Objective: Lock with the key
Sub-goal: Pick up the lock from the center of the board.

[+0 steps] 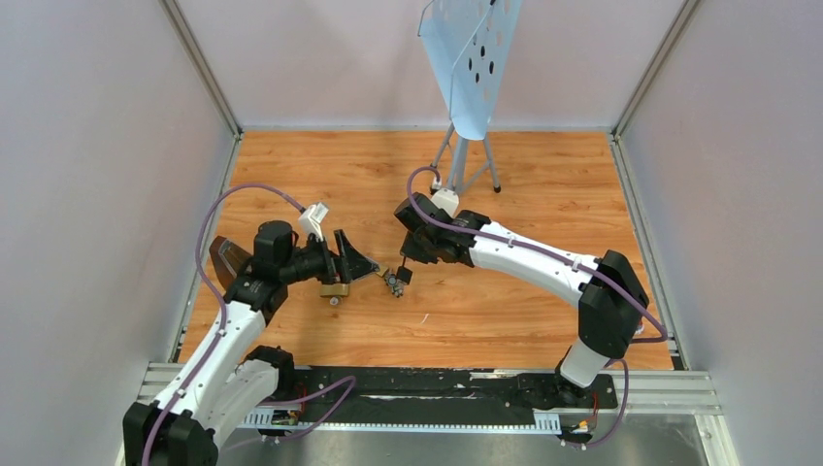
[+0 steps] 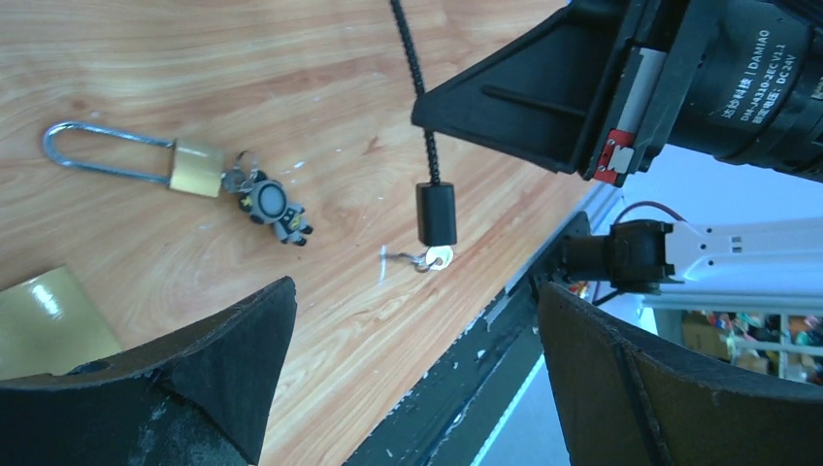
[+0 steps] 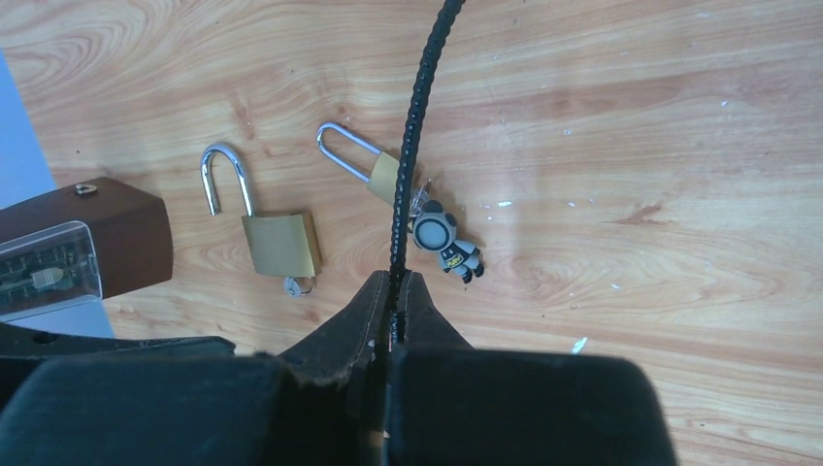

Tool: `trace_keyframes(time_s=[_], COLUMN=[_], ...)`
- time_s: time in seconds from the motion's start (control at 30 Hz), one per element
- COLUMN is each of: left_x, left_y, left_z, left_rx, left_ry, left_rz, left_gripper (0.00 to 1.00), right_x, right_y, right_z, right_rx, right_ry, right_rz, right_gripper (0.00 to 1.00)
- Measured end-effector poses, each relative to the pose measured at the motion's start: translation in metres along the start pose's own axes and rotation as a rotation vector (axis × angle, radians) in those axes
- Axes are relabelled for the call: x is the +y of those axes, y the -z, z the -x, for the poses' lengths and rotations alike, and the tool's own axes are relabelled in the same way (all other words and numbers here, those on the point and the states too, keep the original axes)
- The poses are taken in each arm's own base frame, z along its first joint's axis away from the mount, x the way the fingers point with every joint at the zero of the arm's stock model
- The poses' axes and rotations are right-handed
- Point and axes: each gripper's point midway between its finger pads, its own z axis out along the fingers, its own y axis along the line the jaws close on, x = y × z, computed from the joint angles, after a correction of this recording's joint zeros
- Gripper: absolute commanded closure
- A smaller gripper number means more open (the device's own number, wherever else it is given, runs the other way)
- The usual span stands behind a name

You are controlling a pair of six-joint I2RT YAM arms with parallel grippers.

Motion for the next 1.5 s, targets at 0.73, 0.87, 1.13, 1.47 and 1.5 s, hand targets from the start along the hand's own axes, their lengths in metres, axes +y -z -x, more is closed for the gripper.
trace_keyframes(time_s=[0.73, 0.87, 1.13, 1.47, 1.5], left_x=[-0.002, -0.004, -0.002, -0.003, -0.004], left_y=[-0.048, -0.051, -0.061, -0.066, -0.066], left_z=[-0.009, -0.008, -0.018, -0.029, -0.028], left_rx=[0.105, 0.091, 0.114, 0.141, 0.138], left_ry=[-0.05, -0.058, -0.036, -0.033, -0.036], left_rz=[0.026, 0.018, 0.014, 0.005, 0.001], left_gripper=[0.34, 0.29, 0.33, 0.46, 0.48], right_x=[0.024, 0.025, 0.025, 0.025, 0.025], right_y=[0.009, 0.009, 0.009, 0.008, 0.008], right_z=[-0.004, -0.004, -0.004, -0.002, -0.002], right_rx=[0.057, 0.058, 0.061, 0.059, 0.059], right_ry=[-0.125, -0.13, -0.146, -0.166, -0.168], right_rz=[0.069, 0.069, 0.07, 0.067, 0.067], right_gripper=[1.0, 1.0, 1.0, 1.0, 1.0])
